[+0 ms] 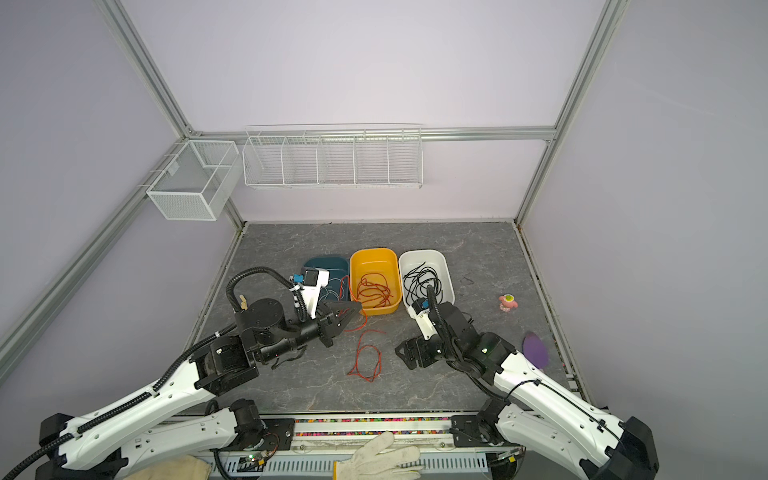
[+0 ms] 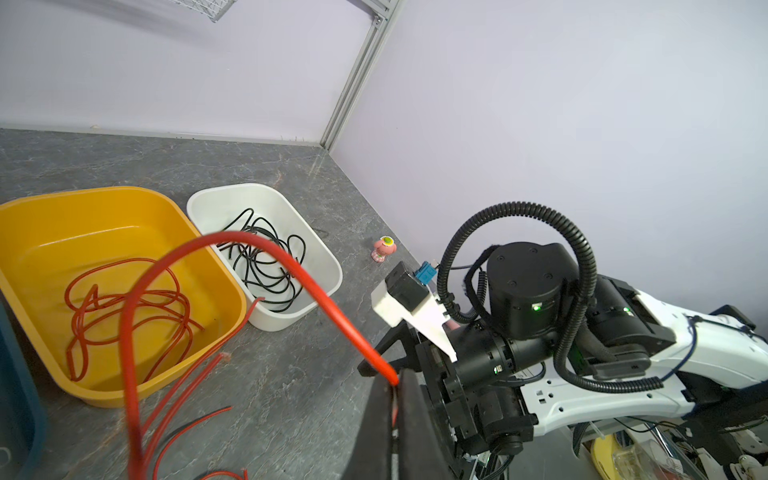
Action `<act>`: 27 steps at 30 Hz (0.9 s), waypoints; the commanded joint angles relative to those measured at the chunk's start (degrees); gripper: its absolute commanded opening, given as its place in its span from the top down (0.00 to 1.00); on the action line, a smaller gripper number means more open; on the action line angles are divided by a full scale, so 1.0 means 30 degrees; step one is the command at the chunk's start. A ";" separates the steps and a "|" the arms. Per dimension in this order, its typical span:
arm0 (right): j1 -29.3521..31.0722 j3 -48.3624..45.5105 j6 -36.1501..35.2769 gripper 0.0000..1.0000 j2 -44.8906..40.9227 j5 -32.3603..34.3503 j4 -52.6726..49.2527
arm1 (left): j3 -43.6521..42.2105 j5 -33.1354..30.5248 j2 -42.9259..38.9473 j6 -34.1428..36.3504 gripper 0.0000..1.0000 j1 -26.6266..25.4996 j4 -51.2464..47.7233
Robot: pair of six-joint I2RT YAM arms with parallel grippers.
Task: Untangle the cables
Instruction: 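Carry the red cable over the yellow tub with the left gripper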
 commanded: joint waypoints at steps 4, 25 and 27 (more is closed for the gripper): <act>0.0236 -0.0854 0.0227 0.12 -0.0461 -0.0249 0.0807 | 0.2204 0.0035 0.1336 0.1975 1.00 -0.0095 -0.1699; 0.0232 -0.1117 0.0307 0.12 -0.1664 0.0486 0.0958 | 0.5518 0.3235 0.7182 0.5622 1.00 0.3268 -0.2212; 0.0223 -0.1122 0.0286 0.12 -0.1763 0.0555 0.0915 | 0.5830 0.3423 0.7818 0.6043 1.00 0.3432 -0.2281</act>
